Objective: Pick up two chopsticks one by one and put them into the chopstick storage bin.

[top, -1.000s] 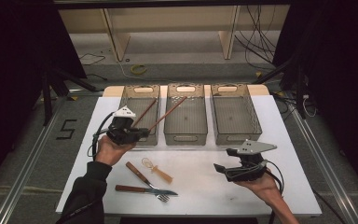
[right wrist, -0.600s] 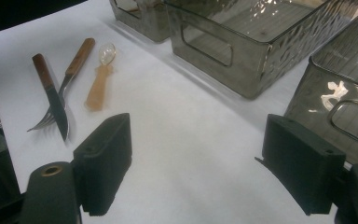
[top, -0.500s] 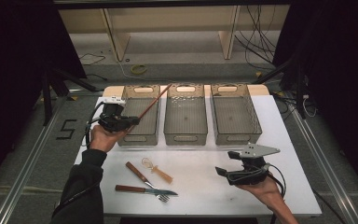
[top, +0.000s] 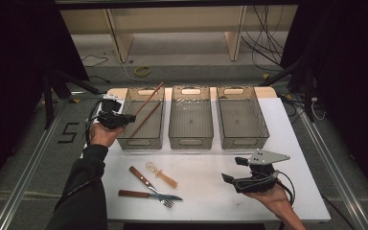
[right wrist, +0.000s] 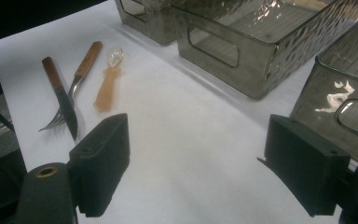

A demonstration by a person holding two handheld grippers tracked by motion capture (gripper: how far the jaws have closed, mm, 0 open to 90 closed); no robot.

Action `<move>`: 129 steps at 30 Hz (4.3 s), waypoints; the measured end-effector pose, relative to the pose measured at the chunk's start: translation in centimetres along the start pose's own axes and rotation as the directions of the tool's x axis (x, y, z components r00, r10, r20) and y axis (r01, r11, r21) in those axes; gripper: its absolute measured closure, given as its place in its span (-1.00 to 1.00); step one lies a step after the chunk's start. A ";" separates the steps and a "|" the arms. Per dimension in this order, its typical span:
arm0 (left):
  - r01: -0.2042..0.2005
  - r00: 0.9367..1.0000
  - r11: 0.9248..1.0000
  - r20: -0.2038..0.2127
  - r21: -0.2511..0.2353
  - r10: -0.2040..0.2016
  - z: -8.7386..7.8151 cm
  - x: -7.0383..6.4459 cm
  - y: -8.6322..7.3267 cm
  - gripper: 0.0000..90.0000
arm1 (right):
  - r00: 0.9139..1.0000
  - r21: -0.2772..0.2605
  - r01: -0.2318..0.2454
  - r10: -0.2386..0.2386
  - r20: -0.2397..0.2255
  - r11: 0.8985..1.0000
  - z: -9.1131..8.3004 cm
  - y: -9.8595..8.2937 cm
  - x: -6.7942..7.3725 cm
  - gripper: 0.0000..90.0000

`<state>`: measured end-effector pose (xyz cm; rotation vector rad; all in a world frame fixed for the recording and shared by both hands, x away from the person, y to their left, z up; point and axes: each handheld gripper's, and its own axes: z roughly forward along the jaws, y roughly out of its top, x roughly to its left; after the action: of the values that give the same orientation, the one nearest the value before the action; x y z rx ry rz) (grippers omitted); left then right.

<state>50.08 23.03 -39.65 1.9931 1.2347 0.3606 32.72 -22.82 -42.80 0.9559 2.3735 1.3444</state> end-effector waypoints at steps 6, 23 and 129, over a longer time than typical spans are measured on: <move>0.007 1.000 0.999 -0.015 0.033 -0.006 0.8 0.4 0.0 0.89 | 1.000 -0.002 -0.002 0.002 -0.007 1.000 0.0 -0.1 0.0 -0.49; 0.059 0.998 0.996 -0.033 0.073 -0.057 2.2 1.2 -0.7 0.68 | 1.000 -0.003 -0.007 0.007 -0.017 1.000 -0.1 -0.2 0.0 -0.48; -0.609 0.768 0.756 0.412 0.238 0.489 2.5 -14.2 -7.6 -0.52 | 1.000 -0.006 -0.024 0.024 -0.014 1.000 -0.2 -0.4 0.4 -0.49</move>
<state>39.56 11.67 -44.79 2.6072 0.4838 0.0700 32.12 -22.84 -42.96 0.9797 2.3739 1.3714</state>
